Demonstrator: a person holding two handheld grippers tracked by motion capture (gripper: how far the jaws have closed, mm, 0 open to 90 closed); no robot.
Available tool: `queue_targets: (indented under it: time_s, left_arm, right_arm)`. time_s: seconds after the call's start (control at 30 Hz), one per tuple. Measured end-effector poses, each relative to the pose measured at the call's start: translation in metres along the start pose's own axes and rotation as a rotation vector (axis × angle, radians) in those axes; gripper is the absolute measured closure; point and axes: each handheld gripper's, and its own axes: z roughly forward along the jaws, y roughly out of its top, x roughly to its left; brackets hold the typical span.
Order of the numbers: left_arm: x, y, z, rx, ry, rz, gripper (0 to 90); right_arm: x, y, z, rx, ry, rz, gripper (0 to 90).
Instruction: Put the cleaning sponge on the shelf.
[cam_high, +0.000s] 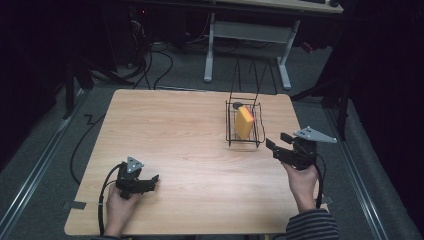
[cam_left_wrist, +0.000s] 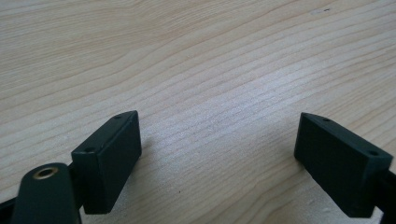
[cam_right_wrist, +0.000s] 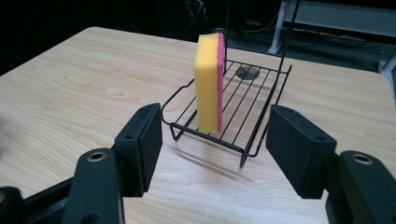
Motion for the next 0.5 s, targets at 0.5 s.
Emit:
queue_targets:
  time_s: [0.5]
  left_arm:
    - [0.0, 0.0, 0.0, 0.0, 0.0, 0.0, 15.3]
  right_arm:
    - [0.0, -0.017, -0.025, -0.03, 0.018, 0.023, 37.5]
